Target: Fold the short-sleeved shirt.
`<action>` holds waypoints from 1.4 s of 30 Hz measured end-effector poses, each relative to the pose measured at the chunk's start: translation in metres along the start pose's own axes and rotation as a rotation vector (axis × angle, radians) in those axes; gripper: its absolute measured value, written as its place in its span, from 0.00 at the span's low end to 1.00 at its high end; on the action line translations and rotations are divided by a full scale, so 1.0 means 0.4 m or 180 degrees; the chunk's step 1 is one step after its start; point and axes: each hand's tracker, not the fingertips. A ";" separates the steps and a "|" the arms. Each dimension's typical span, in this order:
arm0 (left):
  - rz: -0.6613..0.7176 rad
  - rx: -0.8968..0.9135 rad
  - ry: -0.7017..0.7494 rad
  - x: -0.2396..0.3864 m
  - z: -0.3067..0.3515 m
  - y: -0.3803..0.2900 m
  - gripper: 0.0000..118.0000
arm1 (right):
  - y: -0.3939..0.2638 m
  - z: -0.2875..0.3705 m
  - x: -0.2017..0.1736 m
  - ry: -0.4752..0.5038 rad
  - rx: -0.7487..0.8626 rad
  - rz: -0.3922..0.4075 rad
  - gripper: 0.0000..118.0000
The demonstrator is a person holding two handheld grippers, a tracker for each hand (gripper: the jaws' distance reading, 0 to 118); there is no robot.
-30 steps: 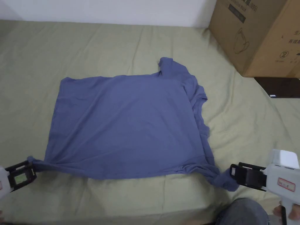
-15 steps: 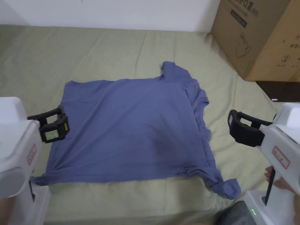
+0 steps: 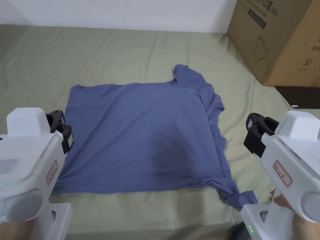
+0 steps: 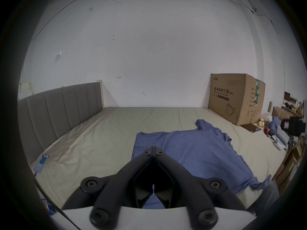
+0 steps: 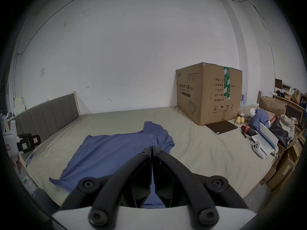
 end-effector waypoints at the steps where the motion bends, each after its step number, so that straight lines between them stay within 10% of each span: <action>1: 0.0031 -0.0008 0.0005 -0.005 -0.002 0.003 0.00 | 0.001 -0.001 0.002 -0.0004 -0.0001 -0.0008 0.00; 8: -0.0069 -0.0417 0.0256 -0.066 -0.048 0.017 0.10 | 0.005 -0.009 0.009 0.0059 -0.0029 0.0047 0.00; 11: 0.0094 -0.1112 0.0274 -0.128 -0.094 0.014 0.82 | 0.004 -0.011 -0.015 0.0068 -0.0069 0.0092 0.00; 13: 0.0122 -0.1617 0.0339 -0.157 -0.131 -0.012 1.00 | -0.002 -0.014 -0.022 0.0073 -0.0097 0.0106 0.00; 24: -0.0026 -0.2604 0.0369 -0.189 -0.204 -0.218 0.98 | -0.021 -0.033 -0.027 0.0048 -0.0275 0.0143 0.00; 26: -0.0148 -0.2701 0.0406 -0.176 -0.216 -0.239 0.71 | -0.023 -0.034 -0.026 0.0028 -0.0290 0.0145 0.00; 28: -0.0009 -0.2783 0.0392 -0.169 -0.227 -0.257 0.16 | -0.026 -0.036 -0.021 0.0006 -0.0301 0.0134 0.00; 30: 0.0349 -0.2817 0.0183 -0.169 -0.229 -0.263 0.03 | -0.028 -0.036 -0.017 -0.0012 -0.0312 0.0126 0.00; 40: 0.0444 -0.1757 0.0188 -0.153 -0.096 -0.133 0.00 | -0.043 -0.079 0.062 -0.0015 -0.0943 0.0242 0.01; 42: 0.0480 -0.1627 0.0147 -0.143 -0.079 -0.112 0.00 | -0.067 -0.103 0.077 -0.0022 -0.1247 0.0266 0.28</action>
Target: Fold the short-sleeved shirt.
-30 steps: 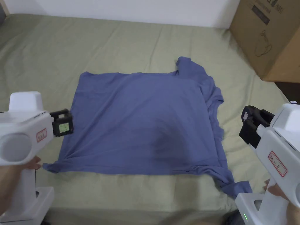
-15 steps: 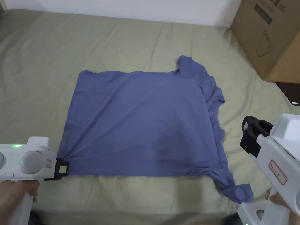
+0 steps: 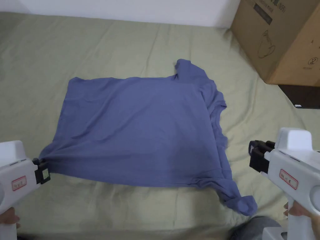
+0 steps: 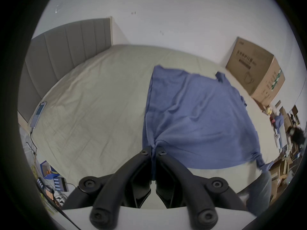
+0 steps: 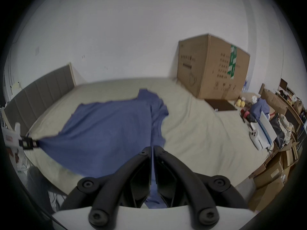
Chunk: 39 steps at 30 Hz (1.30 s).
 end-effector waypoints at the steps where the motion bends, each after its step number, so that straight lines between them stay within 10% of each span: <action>1: 0.0014 0.0015 -0.0014 0.005 0.008 0.002 0.00 | -0.012 -0.016 0.003 0.0000 -0.0183 0.0049 0.68; 3: 0.0041 0.0023 -0.0051 0.010 0.011 0.006 0.00 | -0.044 -0.065 0.009 0.0125 -0.0703 0.0120 1.00; 11: 0.0176 -0.0045 -0.0053 -0.001 -0.005 0.000 0.00 | -0.214 -0.188 0.013 0.0049 -0.1810 0.0182 0.99; 13: 0.0183 -0.0068 -0.0044 -0.002 -0.007 -0.002 0.00 | -0.234 -0.206 0.022 -0.0065 -0.1813 0.0086 0.83; 16: 0.0187 -0.0091 -0.0023 -0.004 -0.013 -0.003 0.00 | -0.228 -0.200 0.047 -0.0038 -0.1641 -0.0116 0.05; 27: 0.0672 -0.0097 -0.0289 -0.032 -0.021 0.079 0.00 | 0.044 -0.068 0.089 0.0081 -0.0873 0.0099 0.04; 39: 0.1037 -0.0015 -0.0011 -0.014 -0.287 0.352 0.00 | 0.338 -0.386 -0.001 -0.0500 -0.0946 0.0325 0.04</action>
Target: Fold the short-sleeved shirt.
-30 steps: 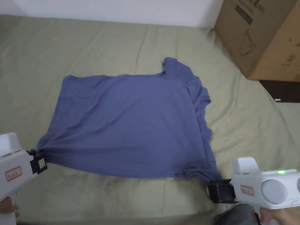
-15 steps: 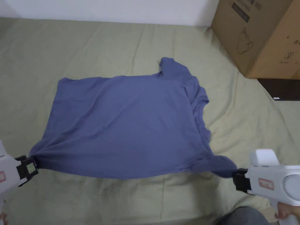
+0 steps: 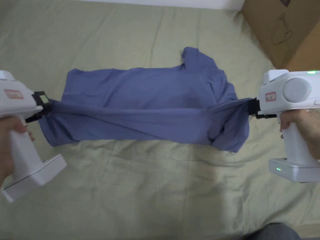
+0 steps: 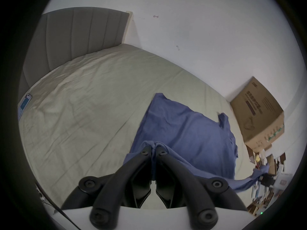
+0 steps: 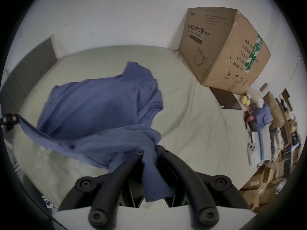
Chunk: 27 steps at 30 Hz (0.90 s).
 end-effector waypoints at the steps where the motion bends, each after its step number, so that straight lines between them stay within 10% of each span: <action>1: 0.0049 -0.0022 0.0004 0.003 -0.031 0.013 0.00 | 0.017 -0.023 -0.009 -0.0045 -0.0019 0.0031 0.04; 8: 0.0171 -0.0260 0.0182 0.014 -0.209 0.042 0.01 | 0.100 -0.186 -0.030 -0.0123 -0.0199 -0.0221 0.04; 12: 0.0155 -0.0242 0.0288 0.016 -0.250 0.035 0.48 | 0.119 -0.243 -0.032 -0.0152 -0.0233 -0.0312 0.05; 14: 0.0017 -0.0147 0.0283 0.017 -0.256 0.035 0.80 | 0.118 -0.248 -0.023 -0.0068 -0.0103 -0.0347 0.25; 16: -0.0130 -0.0080 0.0272 0.019 -0.240 0.037 0.96 | 0.119 -0.239 -0.021 -0.0068 -0.0054 -0.0286 0.76; 18: -0.0326 0.0083 0.0116 0.021 -0.202 0.032 0.96 | 0.110 -0.215 -0.014 -0.0087 0.0009 -0.0161 0.88; 27: -0.1208 0.0708 0.0257 0.027 0.074 -0.040 0.96 | -0.032 0.086 -0.008 -0.0029 0.1086 -0.0110 0.88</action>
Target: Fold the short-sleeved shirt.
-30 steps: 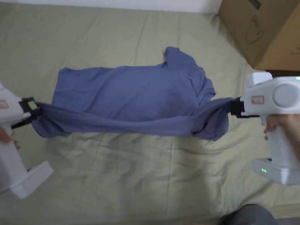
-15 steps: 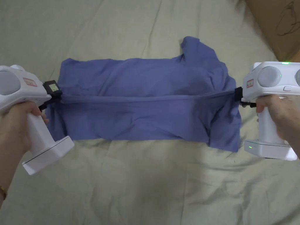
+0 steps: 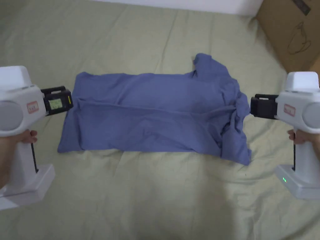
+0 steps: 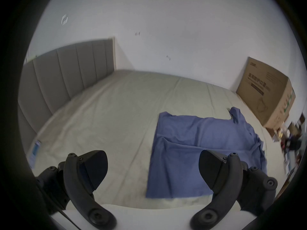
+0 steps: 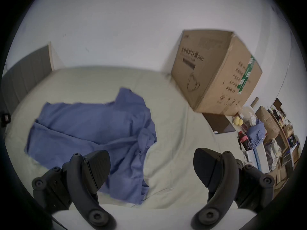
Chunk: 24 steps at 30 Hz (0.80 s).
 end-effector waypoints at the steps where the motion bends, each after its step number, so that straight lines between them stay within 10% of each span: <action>1: -0.0068 0.0078 -0.0002 0.000 0.039 -0.011 0.96 | -0.015 0.046 -0.004 0.0025 0.0124 -0.0017 0.88; 6: -0.0099 0.0531 -0.0259 0.006 0.222 -0.084 0.91 | -0.114 0.246 -0.031 0.0283 0.0685 -0.0201 0.89; 9: -0.0110 0.0761 -0.0319 0.017 0.296 -0.124 0.57 | -0.162 0.329 -0.050 0.0303 0.0910 -0.0313 0.86; 12: -0.0254 0.0930 -0.0293 0.038 0.342 -0.156 0.13 | -0.195 0.390 -0.066 0.0298 0.1062 -0.0422 0.61; 13: -0.0296 0.0990 -0.0255 0.046 0.355 -0.165 0.00 | -0.202 0.406 -0.070 0.0293 0.1099 -0.0495 0.32; 15: -0.0322 0.1061 -0.0260 0.053 0.380 -0.177 0.00 | -0.207 0.421 -0.074 0.0313 0.1140 -0.0565 0.00; 24: -0.0166 0.0874 -0.0385 0.028 0.382 -0.138 0.00 | -0.203 0.459 -0.099 0.0455 0.1179 -0.0471 0.00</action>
